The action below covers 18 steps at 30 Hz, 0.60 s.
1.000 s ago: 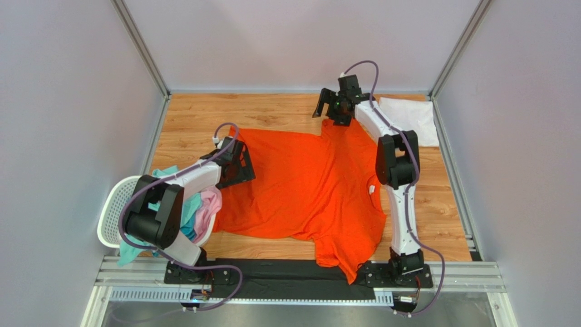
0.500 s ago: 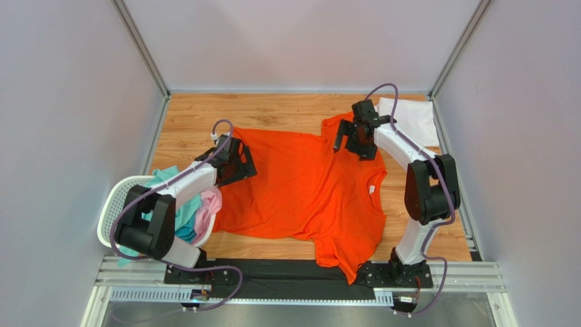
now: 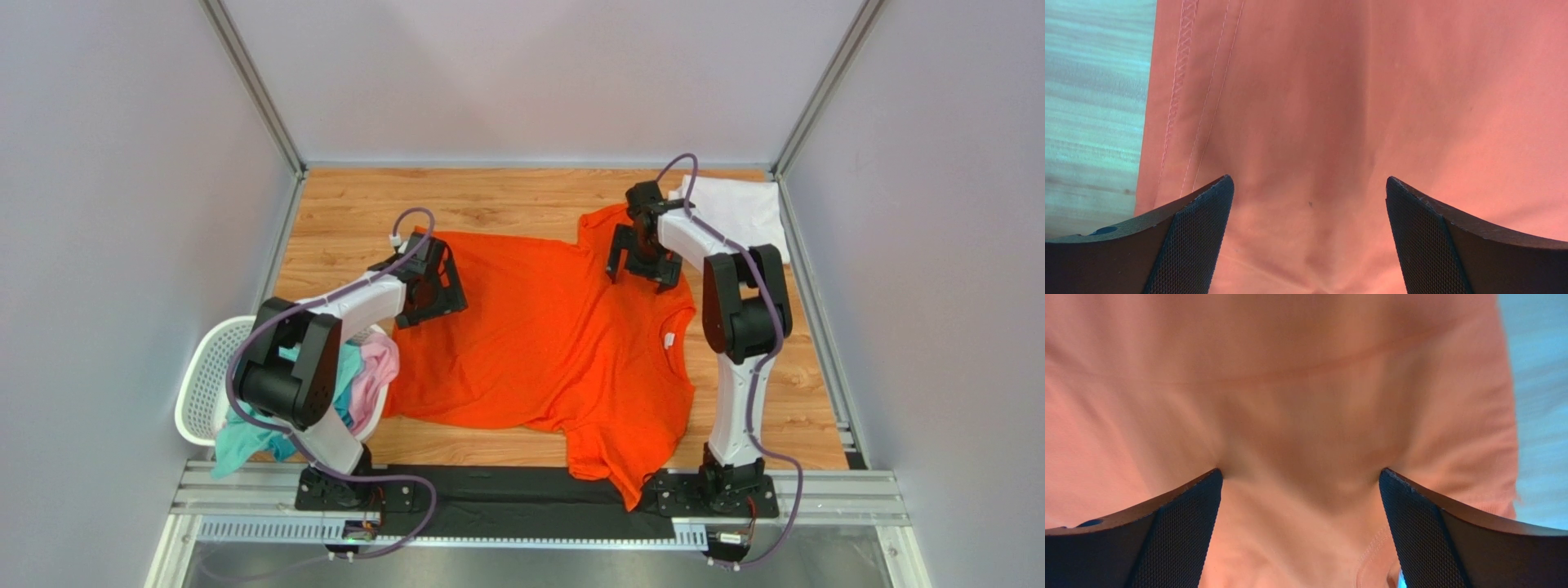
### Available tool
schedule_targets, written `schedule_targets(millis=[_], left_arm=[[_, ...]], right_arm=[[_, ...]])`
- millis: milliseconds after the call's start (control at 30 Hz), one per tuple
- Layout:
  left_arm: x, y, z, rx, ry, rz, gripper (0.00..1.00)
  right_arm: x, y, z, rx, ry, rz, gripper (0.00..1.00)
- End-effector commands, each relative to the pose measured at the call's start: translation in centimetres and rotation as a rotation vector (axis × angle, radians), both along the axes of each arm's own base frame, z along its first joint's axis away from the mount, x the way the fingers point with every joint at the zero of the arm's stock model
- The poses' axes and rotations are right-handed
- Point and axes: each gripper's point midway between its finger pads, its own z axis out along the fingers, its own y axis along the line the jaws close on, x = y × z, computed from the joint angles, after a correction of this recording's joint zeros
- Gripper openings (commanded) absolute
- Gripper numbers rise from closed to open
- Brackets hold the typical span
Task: Fold and stack the t-shirts
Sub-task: Flatten the tshirt out
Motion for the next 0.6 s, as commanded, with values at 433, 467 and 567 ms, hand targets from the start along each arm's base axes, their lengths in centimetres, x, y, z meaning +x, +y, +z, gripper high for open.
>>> schedule_targets(millis=[433,467,567], left_arm=[[4.3,-0.7,-1.4,0.038,0.05,0.079,1.0],[5.0,-0.8,-1.3,0.038,0.046,0.079,1.0],[5.6,-1.0,-1.2,0.04,0.051,0.078,1.0]], right_arm=[[9.2,-2.0,-1.3,-0.006,0.004,0.019,1.0],[9.6,-2.1,-1.4,-0.004,-0.003,0.021,1.0],[12.1,-2.2,-1.1,0.027,-0.053,0.025,1.0]])
